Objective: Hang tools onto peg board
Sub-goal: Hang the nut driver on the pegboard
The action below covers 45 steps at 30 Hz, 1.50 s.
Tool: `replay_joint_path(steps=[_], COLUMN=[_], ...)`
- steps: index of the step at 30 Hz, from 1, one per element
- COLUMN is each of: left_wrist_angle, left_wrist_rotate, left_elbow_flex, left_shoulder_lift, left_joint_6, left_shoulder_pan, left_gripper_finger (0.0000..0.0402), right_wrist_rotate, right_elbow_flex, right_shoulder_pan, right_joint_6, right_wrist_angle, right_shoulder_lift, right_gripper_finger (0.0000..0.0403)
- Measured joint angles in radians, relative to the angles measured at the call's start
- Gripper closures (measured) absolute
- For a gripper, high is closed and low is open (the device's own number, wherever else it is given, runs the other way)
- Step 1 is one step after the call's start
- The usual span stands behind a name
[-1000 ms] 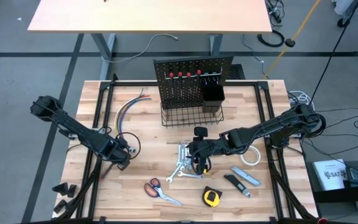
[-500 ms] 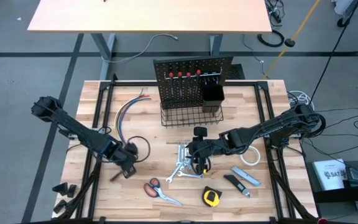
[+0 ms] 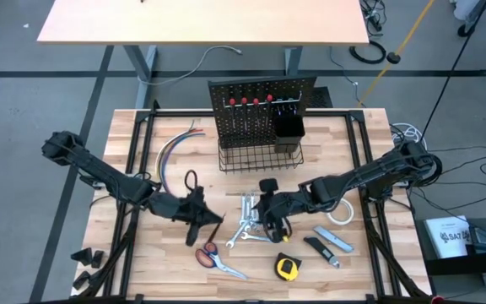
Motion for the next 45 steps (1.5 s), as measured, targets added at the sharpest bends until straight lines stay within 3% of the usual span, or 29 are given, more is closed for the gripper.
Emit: replay_joint_path(steps=[5, 9, 13, 19, 21, 29, 34, 40, 45], left_wrist_angle=[0.035, 0.068, 0.139, 0.172, 0.174, 0.174, 0.174, 0.172, 0.152], left_wrist_rotate=[-0.034, -0.014, -0.003, 0.001, 0.001, 0.000, 0.000, 0.000, -0.001], left_elbow_flex=[-0.001, -0.001, -0.001, -0.001, -0.001, -0.001, -0.001, -0.001, -0.001], left_shoulder_lift=[0.000, 0.000, 0.000, 0.000, 0.000, 0.000, 0.000, 0.000, 0.000], left_joint_6=[-0.238, -0.278, -0.298, -0.318, -0.318, -0.318, -0.318, -0.316, -0.298], left_shoulder_pan=[0.051, 0.060, 0.063, 0.062, 0.062, 0.062, 0.062, 0.062, 0.062], left_gripper_finger=[0.0389, 0.0389, 0.0389, 0.0389, 0.0389, 0.0389, 0.0389, 0.0389, 0.0389], right_wrist_rotate=[-0.013, -0.011, 0.009, 0.272, 0.299, 0.321, 0.413, 0.436, 0.446], right_elbow_flex=[0.000, 0.000, 0.000, 0.000, 0.000, 0.000, 0.000, 0.000, 0.000], right_shoulder_pan=[0.057, 0.093, 0.113, 0.126, 0.129, 0.122, 0.107, 0.087, 0.089], right_joint_6=[-0.387, -0.797, -1.107, -1.381, -1.461, -1.654, -1.762, -1.766, -1.733], right_wrist_angle=[0.091, 0.182, 0.295, 0.549, 0.619, 0.739, 0.857, 0.863, 0.886], right_shoulder_lift=[0.000, 0.004, 0.045, 0.136, 0.160, 0.233, 0.273, 0.286, 0.286], right_gripper_finger=[0.0222, 0.0222, 0.0222, 0.0222, 0.0222, 0.0222, 0.0222, 0.0225, 0.0251])
